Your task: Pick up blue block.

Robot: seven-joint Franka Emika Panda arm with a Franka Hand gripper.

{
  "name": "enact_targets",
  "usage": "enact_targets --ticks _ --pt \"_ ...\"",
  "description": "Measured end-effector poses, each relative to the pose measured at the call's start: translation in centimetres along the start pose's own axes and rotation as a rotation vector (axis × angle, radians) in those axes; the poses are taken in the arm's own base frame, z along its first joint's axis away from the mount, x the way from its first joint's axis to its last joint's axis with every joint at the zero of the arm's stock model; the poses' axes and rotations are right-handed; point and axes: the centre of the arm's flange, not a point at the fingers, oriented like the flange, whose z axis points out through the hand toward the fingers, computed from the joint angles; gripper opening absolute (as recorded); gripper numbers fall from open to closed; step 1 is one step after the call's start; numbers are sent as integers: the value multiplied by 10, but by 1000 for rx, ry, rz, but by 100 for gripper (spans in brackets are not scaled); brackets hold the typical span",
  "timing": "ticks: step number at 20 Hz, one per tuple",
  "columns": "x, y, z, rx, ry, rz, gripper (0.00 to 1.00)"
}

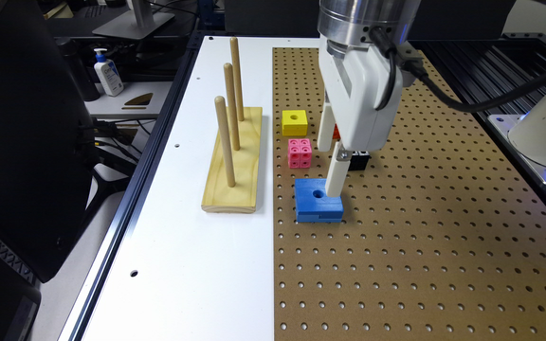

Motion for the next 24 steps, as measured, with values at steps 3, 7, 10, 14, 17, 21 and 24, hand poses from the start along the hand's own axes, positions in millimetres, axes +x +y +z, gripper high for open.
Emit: enact_targets --ticks 3,7,10,14,17,21,24 --pt "0 1 11 -6 -9 1 100" --pt "1 2 35 -3 -16 5 100" --pt "3 2 43 -2 -17 8 100" --pt "5 1 42 1 -15 10 100" --pt "6 2 41 2 -15 12 100" --pt "6 2 45 -3 -18 13 100" --pt "6 3 51 -8 -23 14 100"
